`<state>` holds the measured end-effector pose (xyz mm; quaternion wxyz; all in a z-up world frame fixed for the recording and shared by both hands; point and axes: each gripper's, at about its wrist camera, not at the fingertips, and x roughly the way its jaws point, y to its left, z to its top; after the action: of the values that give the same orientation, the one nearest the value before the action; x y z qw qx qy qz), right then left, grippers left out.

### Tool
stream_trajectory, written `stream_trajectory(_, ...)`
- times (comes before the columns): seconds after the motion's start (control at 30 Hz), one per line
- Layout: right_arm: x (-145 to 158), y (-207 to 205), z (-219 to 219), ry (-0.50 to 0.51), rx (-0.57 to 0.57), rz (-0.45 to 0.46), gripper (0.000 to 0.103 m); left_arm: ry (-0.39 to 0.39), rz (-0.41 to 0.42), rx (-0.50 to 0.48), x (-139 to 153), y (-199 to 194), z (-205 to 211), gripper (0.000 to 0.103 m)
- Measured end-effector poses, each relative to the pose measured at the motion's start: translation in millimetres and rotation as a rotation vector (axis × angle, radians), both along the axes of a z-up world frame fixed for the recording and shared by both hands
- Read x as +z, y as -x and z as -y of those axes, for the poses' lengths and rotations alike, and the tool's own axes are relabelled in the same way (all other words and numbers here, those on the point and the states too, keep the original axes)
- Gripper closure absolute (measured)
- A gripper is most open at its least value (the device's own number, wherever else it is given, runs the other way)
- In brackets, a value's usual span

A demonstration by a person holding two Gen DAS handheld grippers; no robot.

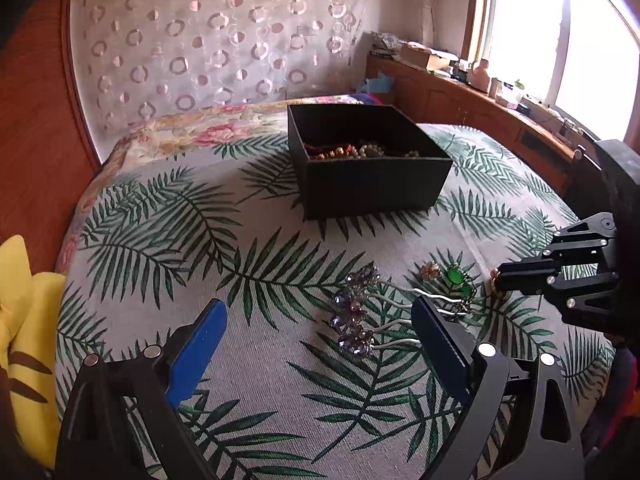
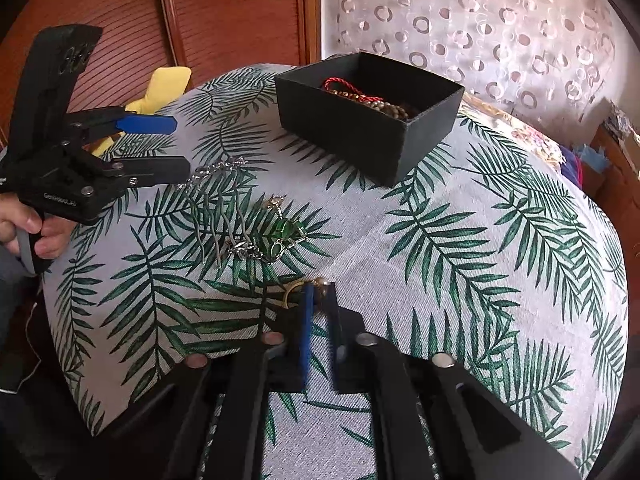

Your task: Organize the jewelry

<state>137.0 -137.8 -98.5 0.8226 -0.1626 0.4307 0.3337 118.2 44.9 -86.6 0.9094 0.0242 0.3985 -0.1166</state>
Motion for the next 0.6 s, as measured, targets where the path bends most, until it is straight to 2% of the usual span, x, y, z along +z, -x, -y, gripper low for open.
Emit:
stream_trajectory(0.23,5,4,9,-0.022,-0.006,0.028,0.097,0.009,-0.039,-0.016,-8,-6,4,0.016)
stream_trajectory(0.4,12,7,15,-0.046,-0.009,0.04,0.097,0.004,-0.057,-0.045,-11,-12,12,0.044)
stream_trajectory(0.53,15,8,19,-0.059,-0.014,0.045,0.097,0.012,-0.068,-0.066,-11,-17,18,0.054)
stream_trajectory(0.6,15,9,19,-0.064,-0.015,0.047,0.097,0.021,-0.077,-0.068,-10,-20,19,0.067)
